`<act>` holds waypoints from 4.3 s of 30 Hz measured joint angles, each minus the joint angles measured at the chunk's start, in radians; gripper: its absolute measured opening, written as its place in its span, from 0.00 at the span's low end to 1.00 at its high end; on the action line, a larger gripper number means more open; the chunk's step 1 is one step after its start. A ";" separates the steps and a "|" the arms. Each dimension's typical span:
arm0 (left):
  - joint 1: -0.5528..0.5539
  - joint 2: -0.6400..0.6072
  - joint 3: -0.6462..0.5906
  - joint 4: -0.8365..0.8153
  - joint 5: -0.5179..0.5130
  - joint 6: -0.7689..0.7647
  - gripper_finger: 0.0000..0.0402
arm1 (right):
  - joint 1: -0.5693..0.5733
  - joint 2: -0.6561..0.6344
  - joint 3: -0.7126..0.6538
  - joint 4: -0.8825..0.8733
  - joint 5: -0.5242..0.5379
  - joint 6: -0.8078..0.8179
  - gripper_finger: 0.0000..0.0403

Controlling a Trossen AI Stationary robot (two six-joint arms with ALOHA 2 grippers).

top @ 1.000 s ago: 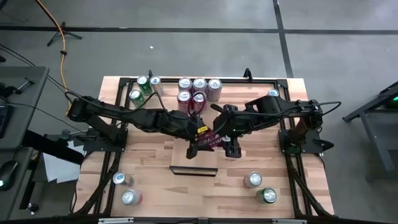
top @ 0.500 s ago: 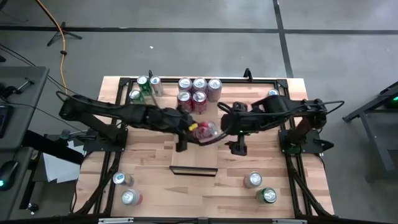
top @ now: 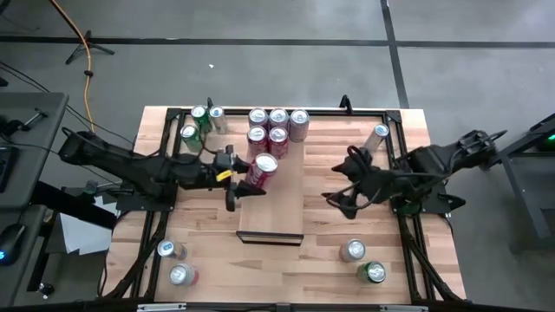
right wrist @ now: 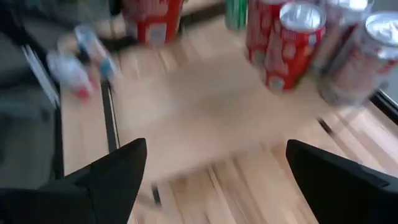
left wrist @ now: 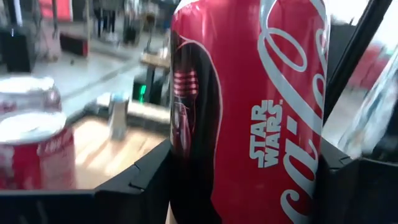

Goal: Place canned beverage on shelf
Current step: Put the red soda can on the shelf

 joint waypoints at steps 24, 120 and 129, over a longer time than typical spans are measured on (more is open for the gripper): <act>0.040 0.202 -0.028 0.426 -0.042 0.001 0.48 | -0.230 0.160 -0.255 1.121 -0.122 -0.295 0.92; 0.105 -0.277 -0.027 -0.109 -0.148 0.020 0.93 | -0.448 0.164 -0.634 1.271 0.183 -0.353 0.93; 0.105 -0.277 -0.027 -0.109 -0.148 0.027 0.93 | -0.442 0.037 -0.636 1.207 0.136 -0.395 0.94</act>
